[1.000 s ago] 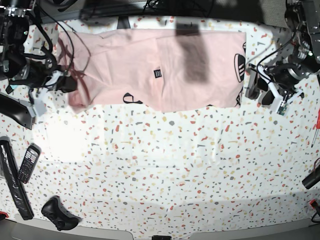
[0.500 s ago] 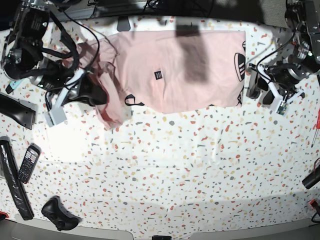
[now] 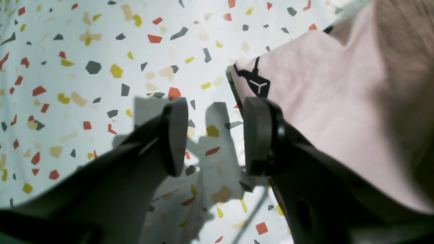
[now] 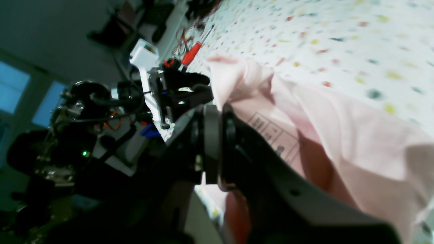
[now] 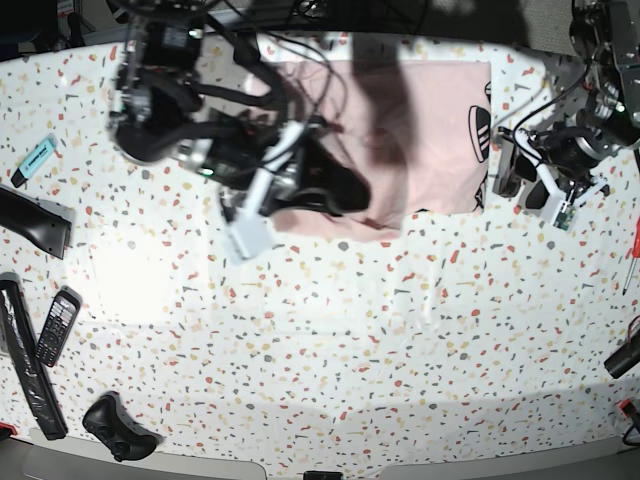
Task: Fold the T-shirt properly
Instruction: 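Grasp the shirt end near the right gripper and lift it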
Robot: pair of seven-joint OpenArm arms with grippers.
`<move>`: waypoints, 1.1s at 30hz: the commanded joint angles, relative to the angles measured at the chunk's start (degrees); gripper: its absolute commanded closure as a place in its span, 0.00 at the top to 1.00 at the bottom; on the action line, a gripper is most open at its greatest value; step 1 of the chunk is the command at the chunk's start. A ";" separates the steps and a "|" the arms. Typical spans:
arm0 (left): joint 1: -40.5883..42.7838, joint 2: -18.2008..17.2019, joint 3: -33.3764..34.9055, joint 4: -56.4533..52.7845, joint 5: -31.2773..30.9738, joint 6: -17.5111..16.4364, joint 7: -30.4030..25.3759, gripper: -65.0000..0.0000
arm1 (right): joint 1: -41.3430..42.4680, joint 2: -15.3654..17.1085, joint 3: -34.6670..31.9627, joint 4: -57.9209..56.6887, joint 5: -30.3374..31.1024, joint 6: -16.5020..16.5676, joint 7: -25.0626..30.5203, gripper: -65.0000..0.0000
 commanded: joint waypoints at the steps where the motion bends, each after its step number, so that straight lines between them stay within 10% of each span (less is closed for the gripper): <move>1: -0.26 -0.55 -0.33 0.85 -0.55 0.02 -0.85 0.40 | 1.09 -1.70 -2.10 1.25 -0.85 0.30 2.43 0.00; 12: 4.79 -4.37 -0.33 0.85 3.76 0.00 0.57 0.40 | 1.97 -6.24 -20.57 0.52 -22.16 -4.04 12.48 0.00; 33: 14.93 -3.82 2.38 0.85 2.25 -0.02 -4.52 0.39 | 14.45 -6.24 -36.33 -24.33 -23.06 -8.50 24.22 0.00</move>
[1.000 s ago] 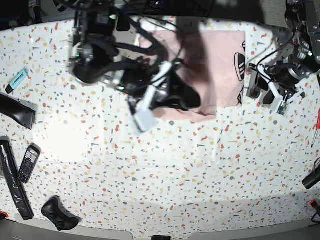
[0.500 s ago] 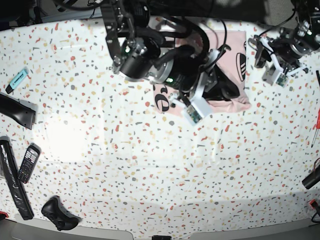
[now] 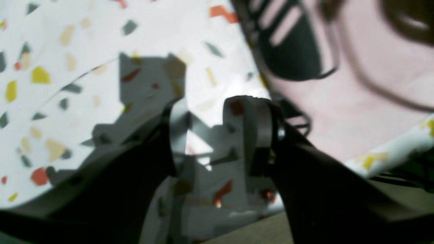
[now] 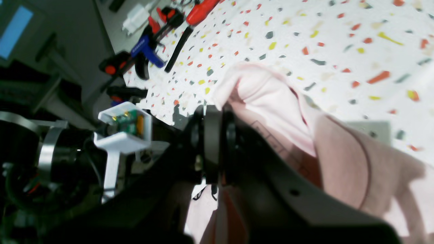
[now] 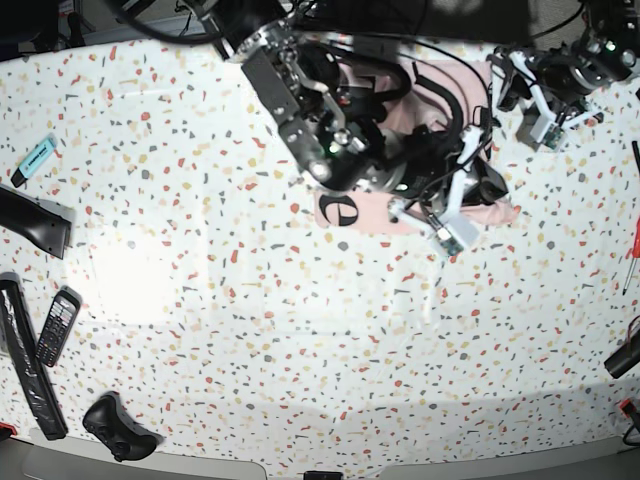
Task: Fold the T-shirt properly
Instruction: 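Grasp the shirt end near the right gripper and lift it, then fold the lifted end over toward the left gripper with the right gripper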
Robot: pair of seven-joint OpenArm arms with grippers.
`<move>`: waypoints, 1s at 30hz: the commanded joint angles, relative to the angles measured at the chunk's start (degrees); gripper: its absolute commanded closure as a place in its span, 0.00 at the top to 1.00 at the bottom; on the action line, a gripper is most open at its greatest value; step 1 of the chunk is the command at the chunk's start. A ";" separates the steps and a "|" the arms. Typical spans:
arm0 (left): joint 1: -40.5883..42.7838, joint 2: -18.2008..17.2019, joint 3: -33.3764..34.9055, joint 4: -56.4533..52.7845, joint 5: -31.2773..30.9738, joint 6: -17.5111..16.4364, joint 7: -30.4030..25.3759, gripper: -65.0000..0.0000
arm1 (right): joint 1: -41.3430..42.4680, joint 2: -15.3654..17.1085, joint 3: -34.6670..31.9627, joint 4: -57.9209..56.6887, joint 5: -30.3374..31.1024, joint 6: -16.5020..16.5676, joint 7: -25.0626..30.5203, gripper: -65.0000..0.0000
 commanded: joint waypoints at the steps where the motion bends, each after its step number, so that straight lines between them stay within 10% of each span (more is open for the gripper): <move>1: 0.00 -0.63 0.39 0.85 -0.66 -0.02 -1.20 0.39 | 1.46 -0.75 -0.87 0.31 1.53 0.39 1.84 0.00; 13: -0.15 -0.66 2.73 0.85 -0.39 0.00 -1.64 0.39 | 2.16 -0.75 -7.32 -0.68 1.57 0.42 4.90 0.02; 17: -0.33 -0.81 2.73 0.87 -0.42 0.00 -1.66 0.39 | 2.16 -0.75 -8.50 -0.68 6.43 0.81 7.10 0.36; 22: -0.79 -0.96 1.49 0.87 0.98 0.02 -1.66 0.39 | 2.80 -0.75 -9.14 -0.63 14.10 7.17 8.07 0.37; 30: -1.46 -0.96 -9.51 1.01 1.66 0.22 -2.67 0.39 | 5.46 -0.75 -4.48 4.24 11.54 7.34 3.48 0.37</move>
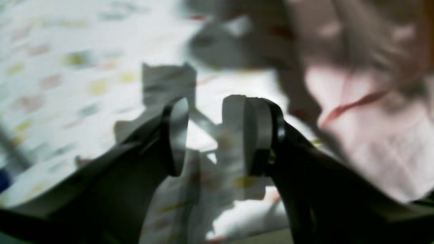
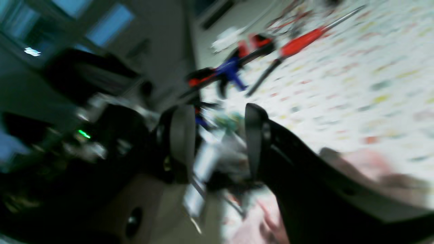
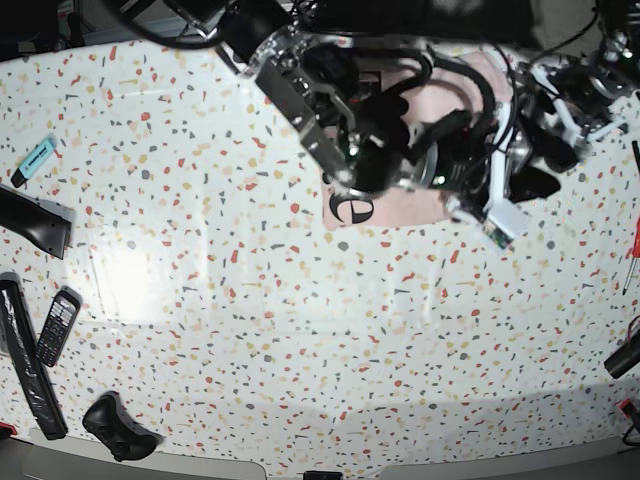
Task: Fold the T-shirt properly
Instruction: 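Fold the lifted end over toward the left gripper with the right gripper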
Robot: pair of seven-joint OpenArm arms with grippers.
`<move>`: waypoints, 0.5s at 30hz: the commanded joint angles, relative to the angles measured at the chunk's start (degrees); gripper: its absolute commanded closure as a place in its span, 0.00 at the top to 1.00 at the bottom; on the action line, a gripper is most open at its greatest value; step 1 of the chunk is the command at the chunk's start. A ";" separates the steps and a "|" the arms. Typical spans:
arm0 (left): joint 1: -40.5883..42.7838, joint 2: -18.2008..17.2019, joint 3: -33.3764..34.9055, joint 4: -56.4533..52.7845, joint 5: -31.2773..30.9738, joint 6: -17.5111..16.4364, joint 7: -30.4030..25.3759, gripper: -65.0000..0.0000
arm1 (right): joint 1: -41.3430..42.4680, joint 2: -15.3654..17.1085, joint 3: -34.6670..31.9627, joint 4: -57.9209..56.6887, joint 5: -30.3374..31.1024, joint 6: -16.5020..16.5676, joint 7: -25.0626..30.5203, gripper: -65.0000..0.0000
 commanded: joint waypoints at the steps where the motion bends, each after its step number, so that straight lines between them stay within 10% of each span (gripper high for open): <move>1: -0.11 -0.66 -2.45 0.98 -0.35 0.22 -1.38 0.39 | 1.84 -0.88 1.77 2.32 -0.28 0.59 0.42 0.37; 9: -0.39 -0.63 -14.45 1.73 -21.42 -0.79 2.05 0.37 | 4.92 -0.88 16.81 5.42 -12.07 -2.01 -10.69 0.30; 15: 0.00 -0.17 -14.27 6.36 -44.37 -3.79 18.08 0.00 | 4.83 -0.24 20.02 3.08 -16.09 -1.97 -10.75 0.00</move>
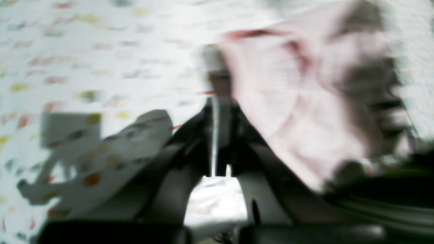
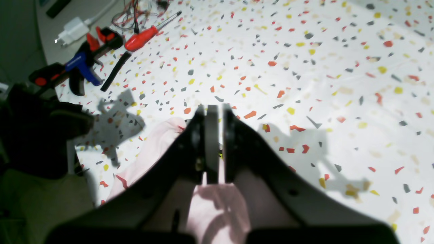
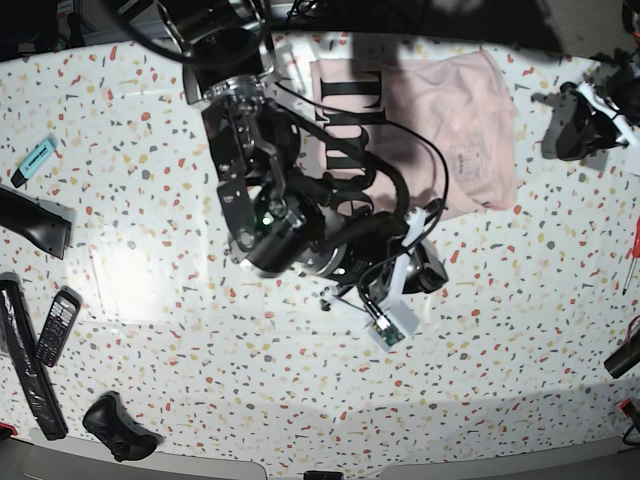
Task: Fold the T-shirt properly
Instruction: 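Fold the lifted end over toward the left gripper with the right gripper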
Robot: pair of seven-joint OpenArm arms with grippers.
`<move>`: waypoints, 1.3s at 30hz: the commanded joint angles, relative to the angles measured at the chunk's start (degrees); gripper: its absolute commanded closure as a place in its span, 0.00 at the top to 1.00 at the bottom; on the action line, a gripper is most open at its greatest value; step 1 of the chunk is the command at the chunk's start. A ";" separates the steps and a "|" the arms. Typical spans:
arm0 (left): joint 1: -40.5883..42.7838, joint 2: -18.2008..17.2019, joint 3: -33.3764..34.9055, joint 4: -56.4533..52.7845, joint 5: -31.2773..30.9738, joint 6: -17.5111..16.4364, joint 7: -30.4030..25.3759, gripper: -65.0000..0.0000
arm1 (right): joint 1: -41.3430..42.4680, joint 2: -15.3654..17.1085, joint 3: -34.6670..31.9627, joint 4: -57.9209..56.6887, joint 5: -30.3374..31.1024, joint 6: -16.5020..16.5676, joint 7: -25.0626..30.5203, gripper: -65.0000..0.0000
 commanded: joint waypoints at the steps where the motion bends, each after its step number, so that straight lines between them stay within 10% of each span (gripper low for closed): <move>1: 0.74 -0.94 -0.44 1.68 -3.65 -0.45 0.44 0.00 | 1.25 0.20 0.02 -0.20 -0.52 0.39 1.05 0.00; 14: 10.32 -0.90 6.58 2.84 -9.35 -0.45 7.06 0.00 | 1.36 2.23 0.02 -17.59 -9.90 0.39 5.70 0.00; 23: 6.23 -0.59 22.93 -7.21 6.95 -0.45 -3.13 0.00 | -0.37 5.64 0.07 -19.58 -13.42 0.39 5.60 0.00; 39: -16.06 2.82 23.85 -31.47 26.58 -0.45 -14.56 0.00 | -8.37 10.62 0.07 -9.29 -12.92 0.28 7.63 0.00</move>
